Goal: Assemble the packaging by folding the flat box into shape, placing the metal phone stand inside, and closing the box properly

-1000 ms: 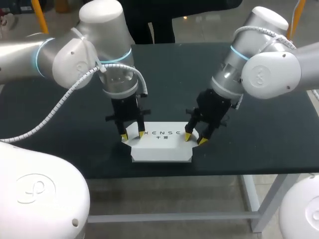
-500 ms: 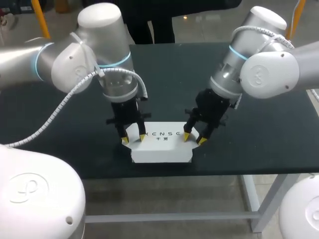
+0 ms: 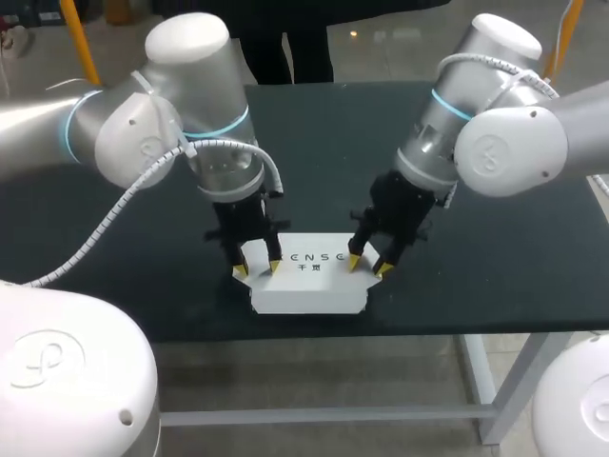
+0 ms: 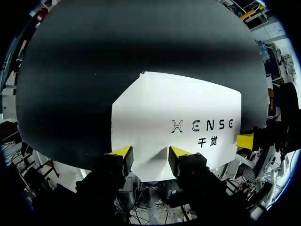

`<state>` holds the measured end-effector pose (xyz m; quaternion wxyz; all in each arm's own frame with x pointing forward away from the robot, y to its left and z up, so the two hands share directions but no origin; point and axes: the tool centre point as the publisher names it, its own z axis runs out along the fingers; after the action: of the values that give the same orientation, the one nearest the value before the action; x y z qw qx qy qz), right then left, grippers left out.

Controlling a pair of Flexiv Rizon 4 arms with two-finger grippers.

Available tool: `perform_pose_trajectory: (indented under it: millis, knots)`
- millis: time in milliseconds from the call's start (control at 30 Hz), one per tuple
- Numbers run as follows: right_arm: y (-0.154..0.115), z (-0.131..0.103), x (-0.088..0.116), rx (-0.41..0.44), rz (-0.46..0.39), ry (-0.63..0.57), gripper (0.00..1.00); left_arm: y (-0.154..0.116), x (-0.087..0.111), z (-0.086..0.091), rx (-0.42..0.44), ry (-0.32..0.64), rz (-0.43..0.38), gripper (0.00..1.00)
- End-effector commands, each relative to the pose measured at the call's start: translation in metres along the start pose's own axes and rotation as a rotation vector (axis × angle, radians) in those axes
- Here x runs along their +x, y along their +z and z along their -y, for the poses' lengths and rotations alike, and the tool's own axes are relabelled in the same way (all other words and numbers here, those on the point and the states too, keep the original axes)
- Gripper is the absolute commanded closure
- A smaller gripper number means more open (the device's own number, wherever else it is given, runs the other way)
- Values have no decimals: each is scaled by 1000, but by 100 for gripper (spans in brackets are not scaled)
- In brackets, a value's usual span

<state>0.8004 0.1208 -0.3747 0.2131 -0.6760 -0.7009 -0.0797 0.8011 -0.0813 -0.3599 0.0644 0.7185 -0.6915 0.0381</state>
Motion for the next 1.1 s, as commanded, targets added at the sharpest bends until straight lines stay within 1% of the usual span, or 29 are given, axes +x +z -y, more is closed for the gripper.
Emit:
perform_pose_trajectory:
  millis: [33,67,200,300,533,800,1100]
  knots:
    - [7,4,-2,-20,-3,-4,46,2,-5,-7,28,14,-27,45]
    - [8,4,-2,-21,-4,-6,46,2,-5,-7,27,16,-28,45]
    - [9,4,-3,-29,-13,-5,49,3,-7,-7,35,22,-38,47]
    - [9,4,-3,-31,-16,-6,49,3,-8,-8,48,29,-44,45]
    - [9,4,-2,-32,-20,-7,49,7,-11,-8,76,76,-106,42]
    - [9,4,-2,-32,-26,-6,47,13,-12,-7,77,97,-135,44]
    - [12,2,-2,-28,-35,-5,49,16,-12,-6,76,127,-220,52]
